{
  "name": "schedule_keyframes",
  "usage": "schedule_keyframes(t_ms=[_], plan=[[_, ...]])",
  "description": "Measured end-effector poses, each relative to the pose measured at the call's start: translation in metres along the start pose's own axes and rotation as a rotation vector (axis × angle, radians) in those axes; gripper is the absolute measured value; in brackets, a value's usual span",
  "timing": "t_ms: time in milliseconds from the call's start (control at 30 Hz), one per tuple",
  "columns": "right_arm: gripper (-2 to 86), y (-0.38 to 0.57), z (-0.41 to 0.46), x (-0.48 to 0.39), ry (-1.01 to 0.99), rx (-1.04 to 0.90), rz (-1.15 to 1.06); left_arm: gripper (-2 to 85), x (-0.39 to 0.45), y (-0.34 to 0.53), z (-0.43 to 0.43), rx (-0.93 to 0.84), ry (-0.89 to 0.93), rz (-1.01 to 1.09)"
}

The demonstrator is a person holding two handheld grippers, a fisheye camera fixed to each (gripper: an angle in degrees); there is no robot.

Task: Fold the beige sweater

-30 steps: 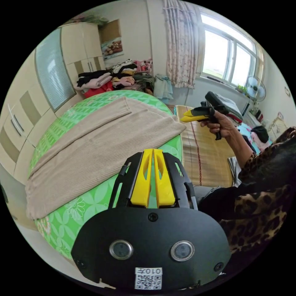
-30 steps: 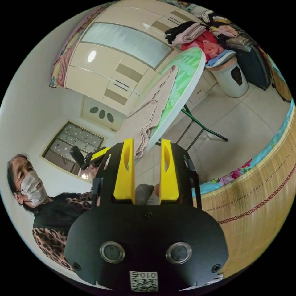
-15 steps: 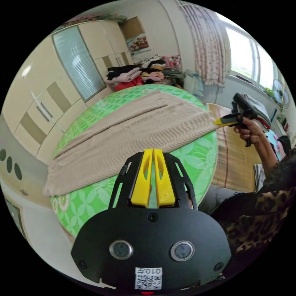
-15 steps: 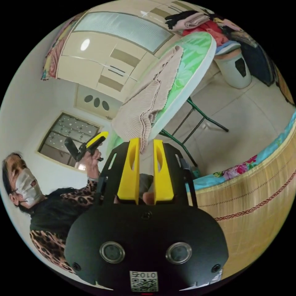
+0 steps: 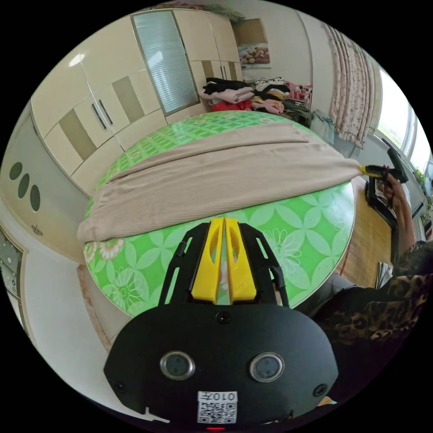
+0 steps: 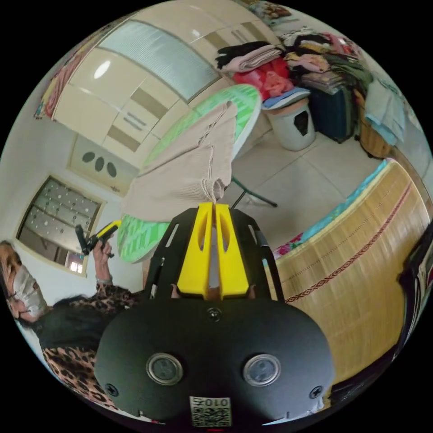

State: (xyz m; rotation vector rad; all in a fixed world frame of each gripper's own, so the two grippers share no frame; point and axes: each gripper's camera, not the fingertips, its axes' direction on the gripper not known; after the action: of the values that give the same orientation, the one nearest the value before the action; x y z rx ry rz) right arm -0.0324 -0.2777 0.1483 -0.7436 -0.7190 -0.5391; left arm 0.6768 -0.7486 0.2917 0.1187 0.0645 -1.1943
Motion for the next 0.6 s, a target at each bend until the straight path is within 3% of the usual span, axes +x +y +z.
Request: schedule_keyframes(t_ms=[100, 167, 267, 400, 500, 600], plan=[[4.9, -0.023, -0.014, -0.022, 0.104, -0.060, 0.102, -0.3, -0.016, 0.002, -0.006, -0.033, -0.025, 0.015], [7.1, -0.024, -0.031, -0.055, 0.153, -0.002, 0.055, -0.3, -0.038, 0.008, -0.014, -0.049, -0.111, 0.003], [9.8, -0.028, -0.038, -0.127, 0.145, 0.005, -0.117, -0.3, -0.079, 0.017, -0.025, -0.086, -0.264, -0.041], [9.5, -0.052, -0.023, -0.255, -0.028, -0.018, -0.445, -0.3, -0.148, 0.040, -0.047, -0.085, -0.297, -0.226], [9.1, -0.089, 0.006, -0.346, -0.008, -0.094, -0.609, -0.3, -0.216, 0.080, -0.070, 0.013, -0.138, -0.503], [9.5, -0.153, 0.043, -0.430, -0.047, -0.221, -0.738, -0.1, -0.275, 0.129, -0.079, 0.119, 0.150, -0.748]])
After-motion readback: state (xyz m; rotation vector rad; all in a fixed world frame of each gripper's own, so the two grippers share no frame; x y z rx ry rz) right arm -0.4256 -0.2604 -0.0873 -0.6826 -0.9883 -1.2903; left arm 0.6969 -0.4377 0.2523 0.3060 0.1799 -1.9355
